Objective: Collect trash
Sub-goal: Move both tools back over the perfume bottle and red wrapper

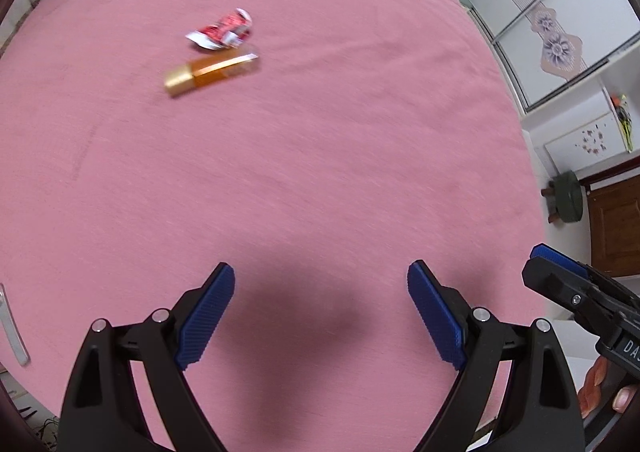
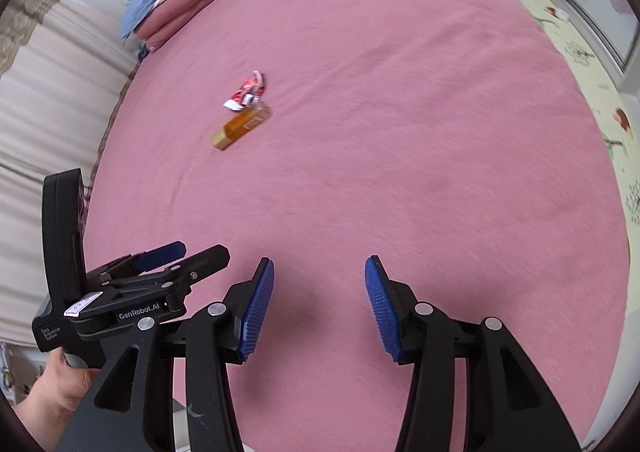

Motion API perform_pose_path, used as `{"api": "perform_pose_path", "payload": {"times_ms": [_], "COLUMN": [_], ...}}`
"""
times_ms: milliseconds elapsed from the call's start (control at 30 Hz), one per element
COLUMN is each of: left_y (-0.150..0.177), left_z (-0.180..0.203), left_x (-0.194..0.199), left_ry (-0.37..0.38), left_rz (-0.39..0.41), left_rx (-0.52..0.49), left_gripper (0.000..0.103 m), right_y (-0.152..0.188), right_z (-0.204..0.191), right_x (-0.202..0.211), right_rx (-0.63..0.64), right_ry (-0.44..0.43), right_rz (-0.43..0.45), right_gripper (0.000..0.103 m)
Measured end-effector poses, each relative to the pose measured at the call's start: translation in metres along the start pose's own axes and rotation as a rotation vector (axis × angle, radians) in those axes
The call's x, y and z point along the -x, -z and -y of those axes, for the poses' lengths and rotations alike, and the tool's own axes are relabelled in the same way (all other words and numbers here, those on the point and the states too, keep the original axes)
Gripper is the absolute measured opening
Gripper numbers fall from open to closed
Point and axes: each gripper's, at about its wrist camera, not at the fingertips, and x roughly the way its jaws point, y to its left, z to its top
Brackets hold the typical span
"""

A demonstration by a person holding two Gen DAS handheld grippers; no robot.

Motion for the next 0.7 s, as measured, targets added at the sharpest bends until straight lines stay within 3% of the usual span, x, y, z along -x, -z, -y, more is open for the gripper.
{"api": "perform_pose_path", "payload": {"times_ms": [167,400,700], "left_y": [-0.026,-0.071,-0.149], "left_z": [-0.037,-0.075,-0.089], "left_x": [0.007,-0.004,-0.051], "left_ry": [-0.035,-0.064,-0.129], "left_rz": [0.029,0.066,0.052], "left_rx": [-0.006,-0.038,-0.24], "left_gripper": [0.088,0.09,0.09], "right_y": [-0.027,-0.073,-0.129], "right_z": [-0.037,-0.056,-0.065], "right_x": [-0.02,-0.053,-0.107], "right_rx": [0.044,0.069,0.08], "right_ry": [-0.001,-0.015,-0.012], "right_rz": [-0.004,-0.024,-0.058], "right_gripper": [0.052,0.062,0.065]}}
